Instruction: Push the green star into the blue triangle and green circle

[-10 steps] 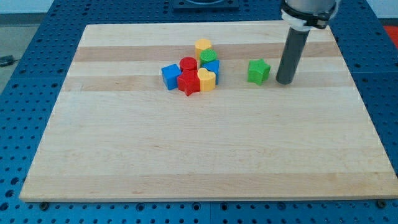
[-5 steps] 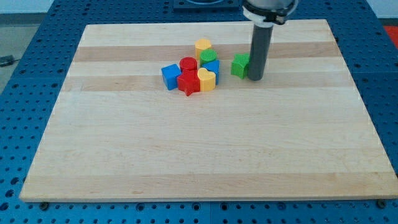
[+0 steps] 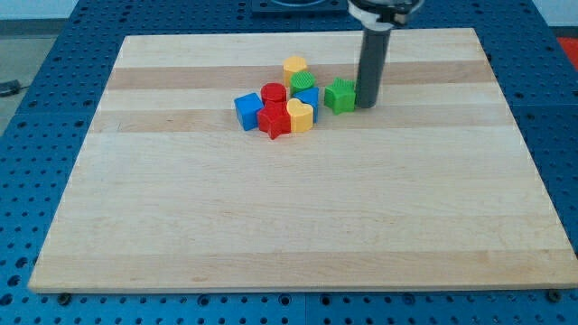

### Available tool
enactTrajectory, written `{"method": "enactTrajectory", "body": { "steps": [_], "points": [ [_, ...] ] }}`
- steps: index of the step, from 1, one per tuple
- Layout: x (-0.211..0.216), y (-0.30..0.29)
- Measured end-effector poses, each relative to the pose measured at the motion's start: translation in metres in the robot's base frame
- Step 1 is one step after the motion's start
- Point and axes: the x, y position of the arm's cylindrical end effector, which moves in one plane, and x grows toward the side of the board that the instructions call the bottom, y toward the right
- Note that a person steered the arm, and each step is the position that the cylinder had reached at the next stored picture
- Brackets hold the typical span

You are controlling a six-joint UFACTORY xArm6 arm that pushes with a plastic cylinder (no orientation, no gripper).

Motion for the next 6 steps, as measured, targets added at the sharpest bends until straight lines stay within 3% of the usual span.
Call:
{"method": "enactTrajectory", "body": {
  "steps": [6],
  "points": [
    [-0.003, -0.048]
  ]
}}
